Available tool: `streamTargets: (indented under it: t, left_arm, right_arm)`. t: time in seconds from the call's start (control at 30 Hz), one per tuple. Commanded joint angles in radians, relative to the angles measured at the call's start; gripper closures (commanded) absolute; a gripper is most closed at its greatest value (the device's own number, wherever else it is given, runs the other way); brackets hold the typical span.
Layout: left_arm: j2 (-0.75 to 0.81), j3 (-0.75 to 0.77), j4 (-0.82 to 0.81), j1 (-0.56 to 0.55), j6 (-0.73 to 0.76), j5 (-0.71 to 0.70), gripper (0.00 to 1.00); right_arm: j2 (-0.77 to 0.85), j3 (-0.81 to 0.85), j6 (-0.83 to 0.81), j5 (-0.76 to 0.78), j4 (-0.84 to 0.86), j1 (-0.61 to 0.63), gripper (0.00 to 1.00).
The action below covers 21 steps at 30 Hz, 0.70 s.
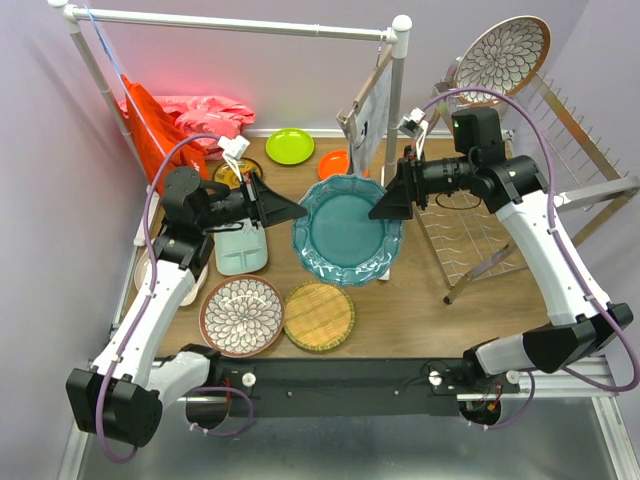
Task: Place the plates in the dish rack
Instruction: Pass the plate from the left arm to the right
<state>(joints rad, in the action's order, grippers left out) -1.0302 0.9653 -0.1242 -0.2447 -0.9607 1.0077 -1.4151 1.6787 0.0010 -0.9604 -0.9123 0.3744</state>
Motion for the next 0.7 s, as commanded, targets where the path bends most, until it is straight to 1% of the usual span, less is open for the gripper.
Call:
streamTargets:
  t: [0.0, 0.03, 0.1, 0.13, 0.17, 0.2, 0.23, 0.27, 0.33, 0.4, 0.43, 0.47, 0.53, 0.57, 0.63, 0.67]
  left_arm:
    - [0.007, 0.064, -0.111, -0.011, -0.061, 0.026, 1.0]
    - [0.005, 0.065, -0.111, -0.011, -0.062, 0.026, 1.0]
    - [0.009, 0.064, -0.111, -0.011, -0.062, 0.025, 1.0]
    - [0.009, 0.062, -0.111, -0.011, -0.061, 0.025, 1.0]
    - [0.009, 0.061, -0.112, -0.011, -0.059, 0.025, 1.0]
    - [0.01, 0.059, -0.114, -0.011, -0.058, 0.023, 1.0]
    - [0.012, 0.055, -0.112, -0.011, -0.056, 0.022, 1.0]
    - [0.015, 0.052, -0.114, -0.011, -0.053, 0.022, 1.0]
    - [0.019, 0.043, -0.123, -0.011, -0.053, 0.016, 1.0]
    - [0.024, 0.038, -0.133, -0.011, -0.056, 0.012, 1.0]
    - [0.025, 0.036, -0.138, -0.011, -0.056, 0.012, 0.95]
    - [0.028, 0.039, -0.141, -0.01, -0.058, 0.012, 0.72]
    - [0.038, 0.053, -0.144, -0.008, -0.049, 0.012, 0.58]
    - [0.041, 0.061, -0.138, -0.007, -0.044, 0.012, 0.48]
    - [0.047, 0.105, -0.102, 0.007, 0.016, 0.006, 0.38]
    - [0.048, 0.125, -0.048, 0.016, 0.042, 0.002, 0.37]
  right_arm:
    - [-0.018, -0.013, 0.047, -0.015, 0.033, 0.017, 0.31]
    - [-0.021, -0.005, 0.048, -0.012, 0.036, 0.017, 0.39]
    - [-0.025, 0.003, 0.05, -0.008, 0.038, 0.017, 0.52]
    - [-0.024, 0.01, 0.048, 0.0, 0.039, 0.015, 0.68]
    - [-0.024, 0.013, 0.044, 0.003, 0.039, 0.015, 0.77]
    - [-0.021, 0.018, 0.039, 0.009, 0.041, 0.017, 0.85]
    - [-0.019, 0.021, 0.034, 0.017, 0.041, 0.015, 0.97]
    - [-0.013, 0.032, 0.019, 0.02, 0.039, 0.017, 0.99]
    - [-0.007, 0.045, 0.008, 0.032, 0.041, 0.017, 0.99]
    - [0.008, 0.07, -0.051, 0.038, 0.041, 0.017, 1.0]
    - [0.013, 0.081, -0.067, 0.046, 0.041, 0.017, 1.0]
    - [0.016, 0.093, -0.097, 0.051, 0.038, 0.017, 1.0]
    - [0.028, 0.13, -0.128, 0.074, 0.036, 0.017, 1.0]
    - [0.034, 0.142, -0.157, 0.081, 0.036, 0.017, 1.0]
    - [0.048, 0.183, -0.185, 0.107, 0.032, 0.015, 1.0]
    - [0.054, 0.197, -0.211, 0.117, 0.033, 0.015, 1.0]
